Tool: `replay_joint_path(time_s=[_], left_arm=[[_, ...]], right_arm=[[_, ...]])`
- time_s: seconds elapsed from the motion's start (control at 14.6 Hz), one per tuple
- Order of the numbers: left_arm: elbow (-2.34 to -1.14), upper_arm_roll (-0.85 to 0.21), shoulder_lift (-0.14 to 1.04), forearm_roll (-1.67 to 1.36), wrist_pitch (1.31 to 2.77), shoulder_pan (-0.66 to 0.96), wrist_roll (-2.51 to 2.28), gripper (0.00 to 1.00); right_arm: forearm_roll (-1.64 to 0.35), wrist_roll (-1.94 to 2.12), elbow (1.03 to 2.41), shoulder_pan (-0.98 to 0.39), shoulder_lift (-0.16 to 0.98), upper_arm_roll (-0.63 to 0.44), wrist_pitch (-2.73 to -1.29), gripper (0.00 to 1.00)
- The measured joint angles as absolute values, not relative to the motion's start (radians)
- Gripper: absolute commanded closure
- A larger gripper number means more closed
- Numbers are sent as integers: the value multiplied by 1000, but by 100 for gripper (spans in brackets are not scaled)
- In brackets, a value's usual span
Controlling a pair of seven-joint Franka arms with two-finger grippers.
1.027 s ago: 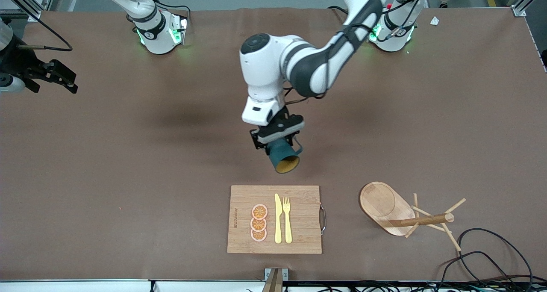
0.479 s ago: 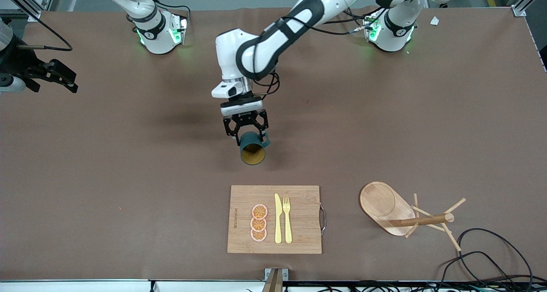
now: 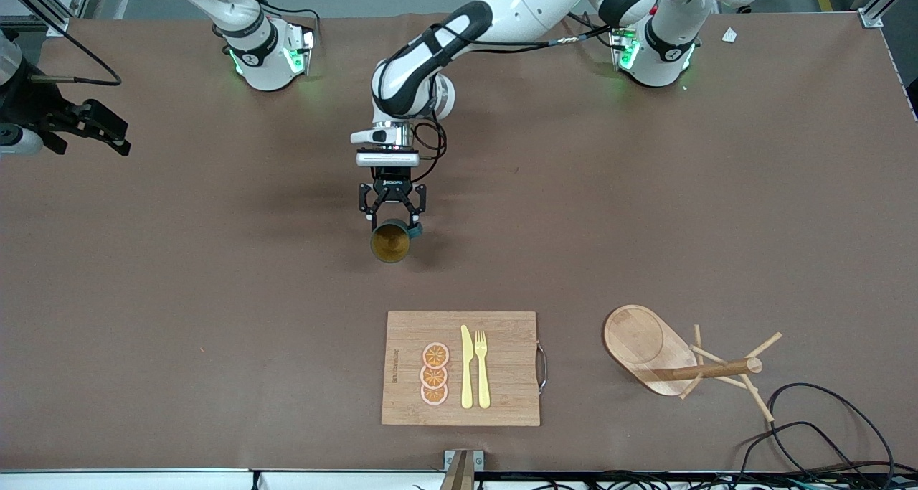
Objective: Transfer cup from left to right arm and place
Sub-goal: 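Set the mug upright on the table and raise the left gripper, then lower the right gripper to the mug while the left gripper withdraws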
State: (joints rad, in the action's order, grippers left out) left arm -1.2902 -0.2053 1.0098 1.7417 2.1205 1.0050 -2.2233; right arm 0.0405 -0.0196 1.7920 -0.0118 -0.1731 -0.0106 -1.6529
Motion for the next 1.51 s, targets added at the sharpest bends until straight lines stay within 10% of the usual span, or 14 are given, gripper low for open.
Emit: replay_joint_path(time_s=[0.55, 0.68, 1.51], left_arm=[[-1295, -202, 1114, 1912, 2067, 1063, -2260, 24], [-1297, -202, 1129, 1926, 2037, 1080, -2298, 0], [-1259, -342, 965, 1398, 1884, 1189, -2370, 0]], right_arm=[[40, -19, 1792, -12, -173, -11, -1652, 0], [40, -19, 1792, -12, -173, -11, -1652, 0], [40, -17, 1792, -12, -173, -10, -1652, 0]])
